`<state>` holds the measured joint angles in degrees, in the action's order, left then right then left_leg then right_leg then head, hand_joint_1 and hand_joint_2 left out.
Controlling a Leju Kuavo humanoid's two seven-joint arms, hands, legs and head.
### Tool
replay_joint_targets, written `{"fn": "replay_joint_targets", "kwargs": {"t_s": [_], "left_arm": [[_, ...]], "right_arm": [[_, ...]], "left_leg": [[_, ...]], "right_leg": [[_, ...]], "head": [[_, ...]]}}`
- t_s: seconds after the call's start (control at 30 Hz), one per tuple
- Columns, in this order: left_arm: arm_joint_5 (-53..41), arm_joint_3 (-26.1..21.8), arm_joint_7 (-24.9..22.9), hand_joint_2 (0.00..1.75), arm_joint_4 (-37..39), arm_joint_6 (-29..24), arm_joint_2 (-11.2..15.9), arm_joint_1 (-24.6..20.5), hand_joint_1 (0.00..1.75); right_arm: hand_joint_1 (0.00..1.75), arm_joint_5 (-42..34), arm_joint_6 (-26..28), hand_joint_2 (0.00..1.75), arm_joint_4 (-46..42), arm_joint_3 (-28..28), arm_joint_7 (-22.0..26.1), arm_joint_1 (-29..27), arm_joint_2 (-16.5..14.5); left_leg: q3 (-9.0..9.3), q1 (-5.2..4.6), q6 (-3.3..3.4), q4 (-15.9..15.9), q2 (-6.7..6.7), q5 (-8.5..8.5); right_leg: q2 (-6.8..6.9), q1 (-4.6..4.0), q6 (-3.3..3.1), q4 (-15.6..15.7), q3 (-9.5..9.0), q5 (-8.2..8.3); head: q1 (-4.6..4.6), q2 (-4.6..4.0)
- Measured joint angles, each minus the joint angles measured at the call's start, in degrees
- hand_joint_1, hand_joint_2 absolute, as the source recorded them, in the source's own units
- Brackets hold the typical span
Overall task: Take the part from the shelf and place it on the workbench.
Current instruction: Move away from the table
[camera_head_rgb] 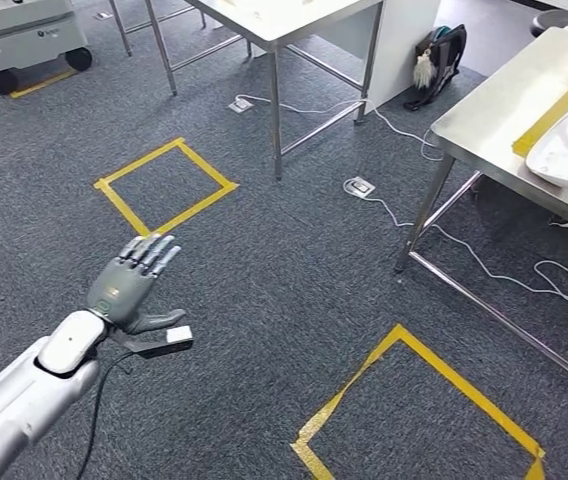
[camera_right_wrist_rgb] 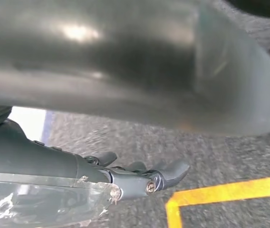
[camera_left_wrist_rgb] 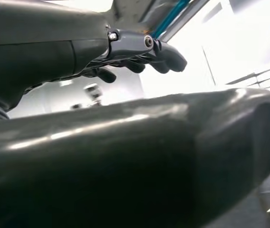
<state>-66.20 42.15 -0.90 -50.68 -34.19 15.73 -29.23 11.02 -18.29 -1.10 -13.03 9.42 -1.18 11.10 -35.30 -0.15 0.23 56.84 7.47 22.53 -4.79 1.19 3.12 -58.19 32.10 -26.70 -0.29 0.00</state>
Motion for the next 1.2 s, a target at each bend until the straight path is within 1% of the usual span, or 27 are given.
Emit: {"fn": "replay_joint_targets", "kwargs": {"t_s": [0.03, 0.07, 0.1, 0.13, 0.2, 0.23, 0.27, 0.3, 0.33, 0.4, 0.47, 0.5, 0.53, 0.57, 0.63, 0.7, 0.73, 0.77, 0.8, 0.83, 0.9, 0.93, 0.97, 1.0, 1.07, 1.13, 1.2], "left_arm": [[0.3, -1.1, -0.1, 0.00, -0.3, -0.3, 0.9, 1.0, 0.00], [0.4, -2.3, -0.2, 0.00, -0.7, -0.6, 1.7, 2.2, 0.00], [0.4, -3.6, -0.3, 0.00, -1.2, -1.0, 2.5, 3.4, 0.00], [0.3, -5.0, -0.3, 0.00, -1.6, -1.4, 3.2, 4.6, 0.00], [0.1, -8.3, -0.3, 0.00, -2.2, -2.2, 4.3, 6.8, 0.00], [0.2, -10.0, -0.2, 0.00, -2.4, -2.5, 4.8, 8.0, 0.00], [0.2, -11.7, -0.1, 0.00, -2.5, -2.7, 5.2, 9.4, 0.00], [0.4, -13.4, 0.1, 0.00, -2.6, -2.9, 5.7, 10.8, 0.00], [0.4, -15.0, 0.5, 0.00, -2.7, -3.1, 6.1, 12.0, 0.00], [0.5, -18.1, 1.2, 0.00, -2.9, -3.3, 6.8, 13.7, 0.00], [0.4, -20.4, 1.6, 0.00, -3.2, -3.4, 7.0, 14.5, 0.00], [0.3, -21.3, 1.6, 0.00, -3.3, -3.3, 7.1, 14.9, 0.00], [0.2, -22.0, 1.6, 0.00, -3.4, -3.3, 7.2, 15.4, 0.00], [-0.1, -22.8, 1.5, 0.00, -3.4, -3.3, 7.4, 16.1, 0.00], [-0.4, -24.6, 1.0, 0.00, -3.6, -3.3, 7.9, 17.5, 0.00], [-0.5, -26.9, 0.7, 0.00, -3.6, -3.6, 8.1, 19.1, 0.00], [-0.5, -28.1, 0.8, 0.00, -3.5, -4.0, 8.1, 20.1, 0.00], [-0.4, -29.4, 1.1, 0.00, -3.3, -4.4, 8.1, 21.2, 0.00], [-0.3, -30.8, 1.4, 0.00, -3.1, -4.8, 8.1, 22.3, 0.00], [-0.2, -32.3, 1.9, 0.00, -2.8, -5.1, 8.0, 23.4, 0.00], [0.1, -35.5, 2.7, 0.00, -2.3, -5.4, 7.9, 25.1, 0.00], [0.3, -36.9, 2.9, 0.00, -2.1, -5.4, 7.8, 25.7, 0.00], [0.4, -38.1, 3.0, 0.00, -2.0, -5.5, 7.7, 26.2, 0.00], [0.5, -39.1, 3.0, 0.00, -1.9, -5.6, 7.7, 26.7, 0.00], [0.5, -40.5, 3.1, 0.00, -1.7, -5.6, 7.7, 27.7, 0.00], [0.4, -41.5, 3.2, 0.00, -1.5, -5.7, 7.7, 28.3, 0.00], [0.4, -42.1, 3.3, 0.00, -1.3, -5.7, 7.5, 28.3, 0.00]], "right_arm": [[0.00, 0.0, 0.1, 0.00, 0.1, 0.0, 0.2, 0.0, 0.0], [0.00, 0.1, 0.2, 0.00, 0.1, 0.1, 0.3, 0.0, -0.1], [0.00, 0.1, 0.3, 0.00, 0.1, 0.2, 0.5, 0.1, -0.1], [0.00, 0.1, 0.3, 0.00, 0.2, 0.3, 0.6, 0.1, -0.2], [0.00, 0.1, 0.5, 0.00, 0.4, 0.5, 0.7, 0.0, -0.3], [0.00, 0.1, 0.5, 0.00, 0.4, 0.6, 0.7, -0.2, -0.3], [0.00, 0.1, 0.6, 0.00, 0.5, 0.6, 0.7, -0.3, -0.3], [0.00, 0.1, 0.6, 0.00, 0.5, 0.7, 0.7, -0.3, -0.4], [0.00, 0.1, 0.7, 0.00, 0.6, 0.8, 0.7, -0.3, -0.4], [0.00, 0.1, 0.7, 0.00, 0.6, 1.0, 0.7, -0.3, -0.4], [0.00, 0.1, 0.8, 0.00, 0.6, 1.1, 0.8, -0.3, -0.5], [0.00, 0.1, 0.8, 0.00, 0.7, 1.2, 0.8, -0.3, -0.5], [0.00, 0.1, 0.8, 0.00, 0.7, 1.3, 0.8, -0.2, -0.5], [0.00, 0.1, 0.8, 0.00, 0.7, 1.4, 0.8, -0.1, -0.6], [0.00, 0.1, 0.9, 0.00, 0.7, 1.5, 0.8, 0.1, -0.7], [0.00, 0.0, 0.9, 0.00, 0.8, 1.8, 0.8, -0.1, -0.8], [0.00, 0.0, 0.9, 0.00, 0.8, 1.9, 0.8, -0.3, -0.8], [0.00, 0.0, 0.9, 0.00, 0.9, 2.0, 0.7, -0.5, -0.9], [0.00, -0.1, 1.0, 0.00, 0.9, 2.0, 0.7, -0.6, -0.9], [0.00, -0.1, 1.0, 0.00, 0.9, 2.1, 0.7, -0.7, -1.0], [0.00, -0.3, 1.0, 0.00, 0.9, 2.3, 0.8, -0.8, -1.1], [0.00, -0.3, 1.0, 0.00, 0.9, 2.4, 0.8, -0.9, -1.2], [0.00, -0.4, 1.0, 0.00, 0.9, 2.4, 0.8, -0.9, -1.2], [0.00, -0.4, 1.0, 0.00, 0.9, 2.4, 0.8, -0.9, -1.2], [0.00, -0.4, 1.0, 0.00, 0.9, 2.5, 0.8, -0.7, -1.2], [0.00, -0.4, 1.1, 0.00, 0.9, 2.6, 0.8, -0.5, -1.2], [0.00, -0.4, 1.1, 0.00, 0.9, 2.8, 0.9, -0.6, -1.3]], "left_leg": [[-0.11, 0.15, -0.37, -0.1, 0.66, -0.17], [-0.22, 0.18, -0.69, 0.0, 0.48, -0.01], [-0.68, 0.11, -0.99, 0.9, -0.62, 0.69], [-1.77, 0.03, -1.25, 3.1, -2.30, 2.05], [-5.48, -0.02, -1.67, 10.6, -5.69, 5.69], [-7.32, 0.05, -1.82, 14.2, -6.34, 6.96], [-8.34, 0.12, -1.91, 16.1, -6.61, 7.26], [-8.28, 0.17, -1.95, 15.9, -6.78, 6.51], [-6.96, 0.20, -1.94, 13.4, -7.18, 4.87], [-2.57, -0.05, -1.83, 5.4, -10.06, 1.58], [0.09, -0.36, -1.27, 0.6, -12.17, 0.57], [0.35, -0.51, -0.96, 0.0, -12.02, 0.78], [0.34, -0.45, -0.53, -0.1, -11.02, 0.77], [0.38, -0.38, -0.23, -0.1, -10.25, 0.77], [0.48, -0.14, 0.43, -0.2, -8.83, 0.66], [0.52, -0.04, 0.87, -0.2, -7.50, 0.62], [0.52, -0.07, 0.99, -0.2, -6.75, 0.63], [0.53, -0.10, 1.03, -0.2, -5.91, 0.65], [0.56, -0.11, 1.04, -0.2, -5.08, 0.67], [0.61, -0.10, 1.02, -0.2, -4.26, 0.68], [0.67, -0.06, 0.79, -0.1, -2.60, 0.72], [0.60, -0.04, 0.54, 0.0, -1.74, 0.72], [0.48, 0.00, 0.23, 0.0, -0.93, 0.67], [0.34, 0.05, -0.14, 0.0, -0.15, 0.56], [0.12, 0.32, -0.80, -0.1, 0.87, 0.31], [-0.98, 0.22, -1.34, 2.0, -1.42, 1.84], [-3.98, 0.10, -1.76, 8.4, -5.19, 5.55]], "right_leg": [[0.67, -0.07, -0.33, 0.0, 0.00, 0.07], [1.36, -0.10, -0.71, 0.2, -0.15, 0.14], [2.03, -0.10, -1.17, 0.4, -0.32, 0.23], [2.74, -0.10, -1.56, 0.6, -0.47, 0.31], [4.25, -0.36, -2.08, 0.7, -0.58, 0.25], [5.07, -0.46, -2.20, 0.7, -0.59, 0.18], [5.86, -0.51, -2.27, 0.7, -0.62, 0.09], [6.63, -0.54, -2.29, 0.7, -0.67, -0.01], [7.37, -0.55, -2.22, 0.7, -0.78, -0.13], [8.87, -0.82, -1.81, 0.6, -1.16, -0.59], [10.39, -1.29, -1.25, 0.6, -1.43, -1.24], [11.20, -1.46, -1.03, 0.7, -1.60, -1.56], [11.97, -1.47, -0.84, 0.8, -1.95, -1.79], [11.90, -1.38, -0.58, 0.7, -2.24, -2.14], [9.31, -1.14, -0.14, -2.0, -1.36, -4.15], [5.95, -1.05, 0.00, -9.5, 2.38, -7.92], [5.28, -1.07, -0.03, -13.6, 4.58, -9.39], [4.99, -1.10, -0.11, -16.2, 6.23, -9.89], [4.85, -1.11, -0.22, -16.5, 6.84, -9.15], [4.61, -1.10, -0.36, -14.4, 6.28, -7.35], [2.36, -0.85, -0.57, -6.2, 2.89, -3.00], [1.23, -0.69, -0.62, -2.8, 1.36, -1.64], [0.45, -0.63, -0.70, -0.8, 0.36, -1.00], [0.37, -0.68, -0.85, -0.1, -0.10, -0.96], [1.90, -0.85, -1.46, 0.1, -0.51, -0.68], [3.37, -0.84, -2.19, 0.5, -0.81, -0.28], [4.93, -0.98, -2.59, 0.8, -0.88, -0.16]], "head": [[0.01, 0.00], [0.01, 0.00], [-0.16, 0.00], [-0.32, 0.00], [-0.65, 0.00], [-0.67, 0.00], [-0.68, 0.00], [-0.68, 0.00], [-0.69, 0.00], [-0.74, 0.00], [-0.70, 0.00], [-0.68, 0.00], [-0.63, 0.00], [-0.61, 0.00], [-0.34, 0.00], [-0.03, 0.00], [0.04, 0.00], [0.06, 0.00], [0.07, 0.00], [0.06, 0.00], [0.07, 0.00], [0.04, 0.00], [0.03, 0.00], [0.02, 0.00], [0.01, 0.00], [-0.23, 0.00], [-0.46, 0.00]]}}
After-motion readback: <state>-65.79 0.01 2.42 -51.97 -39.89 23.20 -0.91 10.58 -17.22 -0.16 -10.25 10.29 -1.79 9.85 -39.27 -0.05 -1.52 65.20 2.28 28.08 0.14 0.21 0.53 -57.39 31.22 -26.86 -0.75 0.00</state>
